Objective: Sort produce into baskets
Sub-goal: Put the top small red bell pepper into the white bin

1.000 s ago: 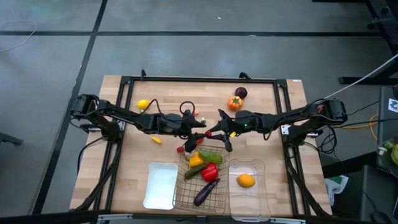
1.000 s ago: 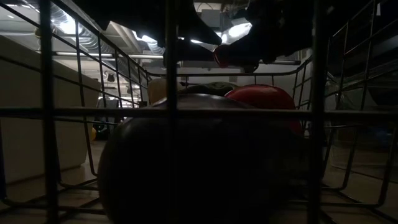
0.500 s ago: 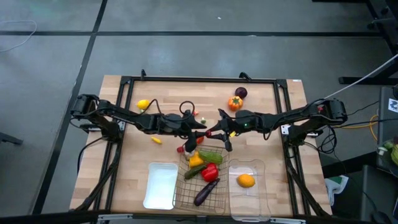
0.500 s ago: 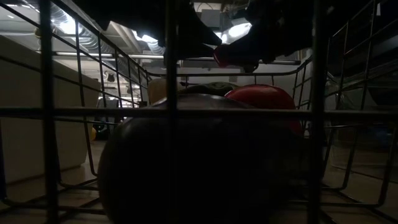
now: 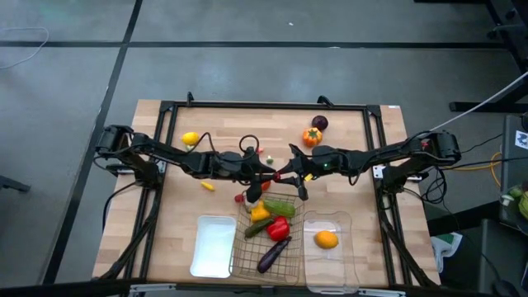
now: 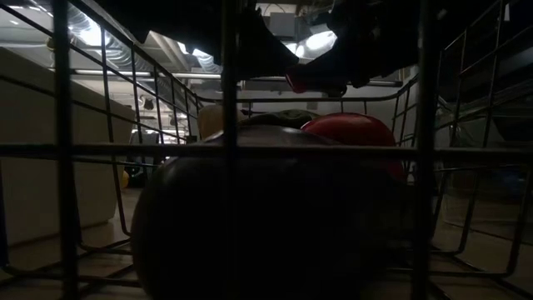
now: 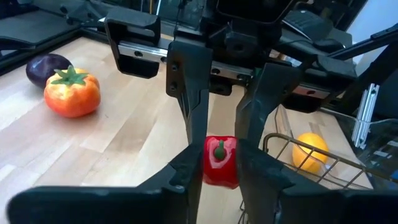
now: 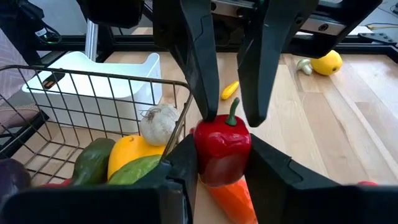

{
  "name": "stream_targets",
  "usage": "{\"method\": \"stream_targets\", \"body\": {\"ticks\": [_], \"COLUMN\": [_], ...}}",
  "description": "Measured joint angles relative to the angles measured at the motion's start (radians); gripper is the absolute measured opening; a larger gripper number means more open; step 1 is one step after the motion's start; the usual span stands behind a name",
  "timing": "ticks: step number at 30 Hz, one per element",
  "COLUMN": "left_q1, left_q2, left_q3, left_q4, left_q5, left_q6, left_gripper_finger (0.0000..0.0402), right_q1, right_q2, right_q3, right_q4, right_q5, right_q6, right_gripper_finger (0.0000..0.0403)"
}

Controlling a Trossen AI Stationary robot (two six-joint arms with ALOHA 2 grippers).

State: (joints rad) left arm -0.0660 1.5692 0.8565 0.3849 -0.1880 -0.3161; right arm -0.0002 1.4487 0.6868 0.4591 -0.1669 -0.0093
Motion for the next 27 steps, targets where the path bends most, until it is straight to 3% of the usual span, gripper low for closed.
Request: {"method": "stream_targets", "body": {"ticks": [11,27], "left_q1": [0.000,0.000], "left_q2": [0.000,0.001], "left_q3": [0.000,0.000], "left_q4": [0.001,-0.003], "left_q5": [-0.001,-0.001], "left_q6": [0.000,0.000], "left_gripper_finger": [0.0005,0.0003], "right_q1": [0.000,0.000], "right_q2": [0.000,0.000], "right_q3": [0.000,0.000], "right_q4": [0.000,-0.016], "right_q5": [0.000,0.000], "right_q6": [0.001,0.003], "right_gripper_finger": [0.0108,0.0109]}}
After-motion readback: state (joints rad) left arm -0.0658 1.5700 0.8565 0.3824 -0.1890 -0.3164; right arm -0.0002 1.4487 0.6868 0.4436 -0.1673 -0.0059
